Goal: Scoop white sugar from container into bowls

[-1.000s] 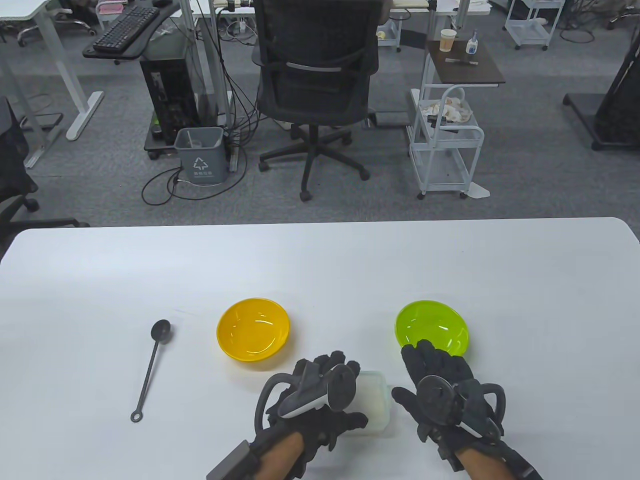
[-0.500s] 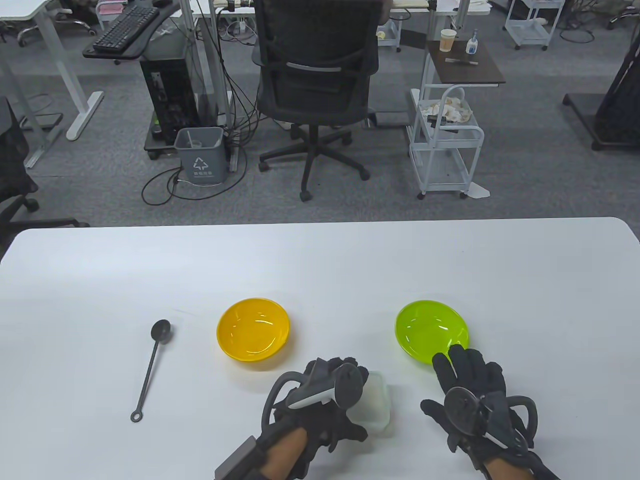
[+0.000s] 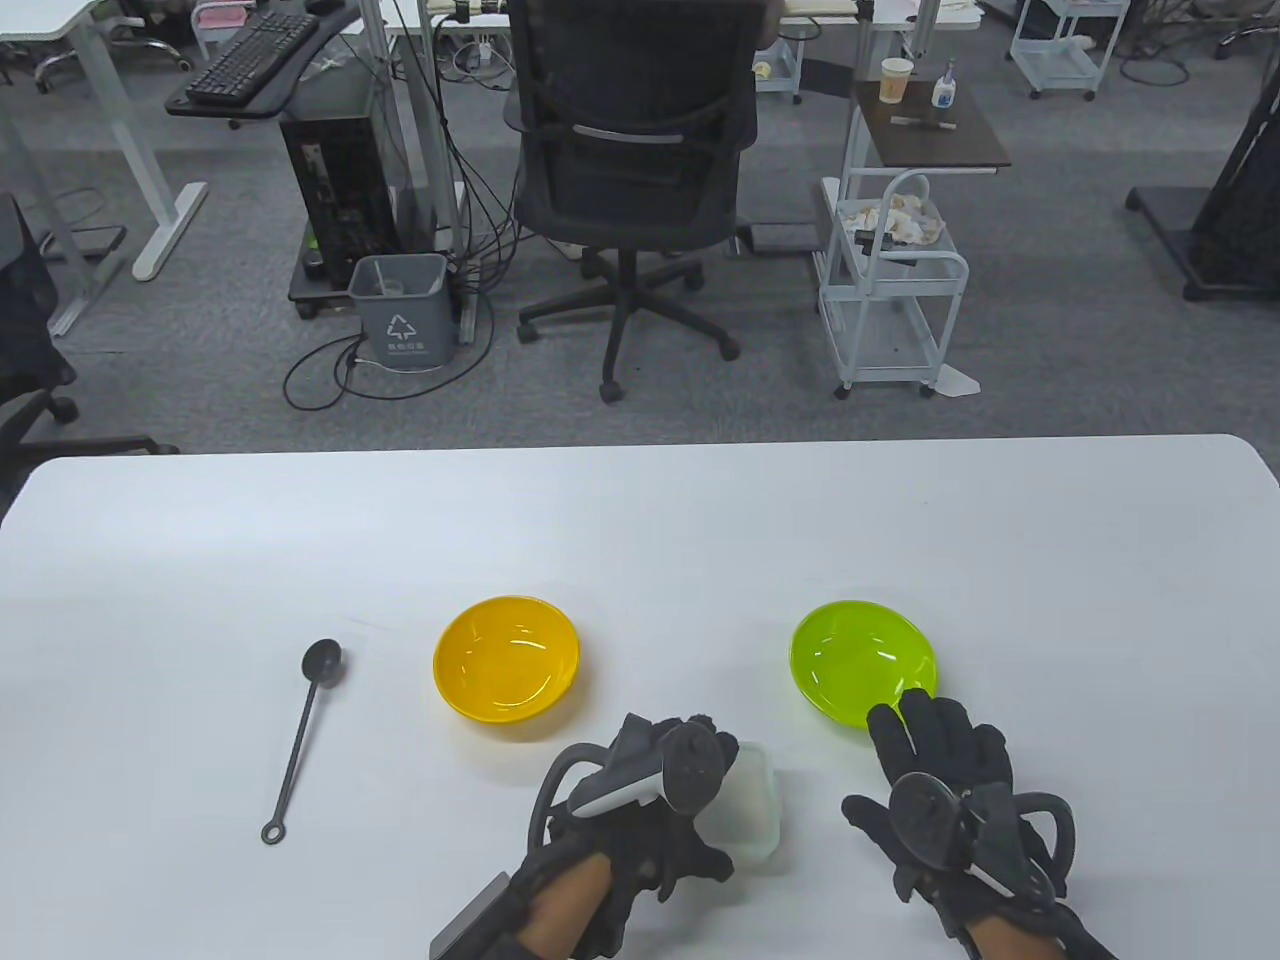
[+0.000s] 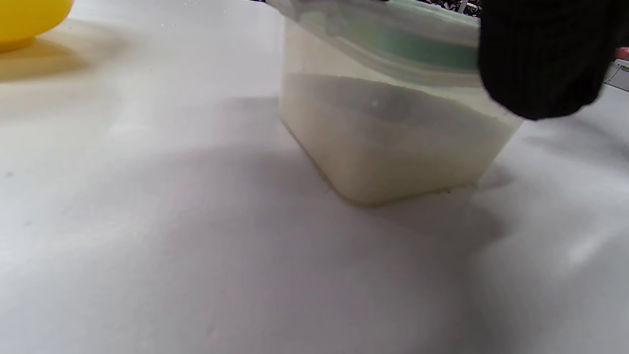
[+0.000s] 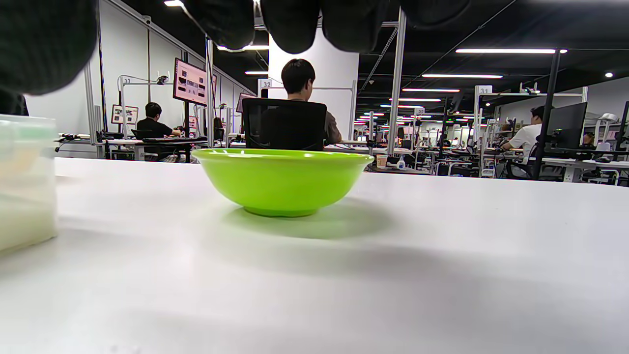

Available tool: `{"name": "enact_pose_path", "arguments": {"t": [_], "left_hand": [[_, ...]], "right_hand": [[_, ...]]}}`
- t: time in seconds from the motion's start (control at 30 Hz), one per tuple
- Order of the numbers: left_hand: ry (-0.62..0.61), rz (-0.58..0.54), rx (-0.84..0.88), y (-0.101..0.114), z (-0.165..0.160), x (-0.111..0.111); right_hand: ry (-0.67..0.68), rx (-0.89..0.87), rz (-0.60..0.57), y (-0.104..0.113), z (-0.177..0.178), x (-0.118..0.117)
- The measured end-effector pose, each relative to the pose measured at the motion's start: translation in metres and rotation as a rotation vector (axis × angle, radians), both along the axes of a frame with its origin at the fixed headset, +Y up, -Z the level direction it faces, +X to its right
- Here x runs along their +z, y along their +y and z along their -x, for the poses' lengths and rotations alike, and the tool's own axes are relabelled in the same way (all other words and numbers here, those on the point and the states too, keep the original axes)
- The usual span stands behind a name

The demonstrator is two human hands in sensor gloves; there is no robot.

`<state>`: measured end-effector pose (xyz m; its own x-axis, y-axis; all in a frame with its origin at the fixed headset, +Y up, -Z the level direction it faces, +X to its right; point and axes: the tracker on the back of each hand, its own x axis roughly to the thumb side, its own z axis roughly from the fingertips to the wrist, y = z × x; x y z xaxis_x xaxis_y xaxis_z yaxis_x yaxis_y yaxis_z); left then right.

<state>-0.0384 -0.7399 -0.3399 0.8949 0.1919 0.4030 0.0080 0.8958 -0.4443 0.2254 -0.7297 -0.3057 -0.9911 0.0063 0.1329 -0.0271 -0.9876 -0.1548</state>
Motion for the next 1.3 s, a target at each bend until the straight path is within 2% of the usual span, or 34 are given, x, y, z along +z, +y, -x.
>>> {"name": "enact_pose_path", "arguments": {"t": [0.23, 0.5, 0.67, 0.87, 1.07, 1.3], "left_hand": [[0.003, -0.016, 0.007, 0.001, 0.001, 0.0], [-0.015, -0.079, 0.041, 0.016, 0.012, 0.002], [-0.031, -0.133, 0.042, 0.027, 0.031, 0.005], [0.034, -0.156, 0.031, 0.033, 0.07, 0.005], [0.078, -0.139, 0.003, 0.023, 0.109, 0.009], [0.142, -0.111, -0.04, -0.003, 0.146, 0.009]], "right_hand": [[0.001, -0.012, -0.012, 0.001, 0.0, 0.0], [-0.001, -0.017, -0.013, 0.001, 0.0, 0.001], [0.004, -0.016, -0.017, 0.001, -0.001, 0.002], [0.0, -0.024, -0.011, 0.001, -0.002, 0.002], [0.003, -0.023, -0.014, 0.001, -0.001, 0.002], [0.005, -0.026, -0.013, 0.001, -0.001, 0.003]]}}
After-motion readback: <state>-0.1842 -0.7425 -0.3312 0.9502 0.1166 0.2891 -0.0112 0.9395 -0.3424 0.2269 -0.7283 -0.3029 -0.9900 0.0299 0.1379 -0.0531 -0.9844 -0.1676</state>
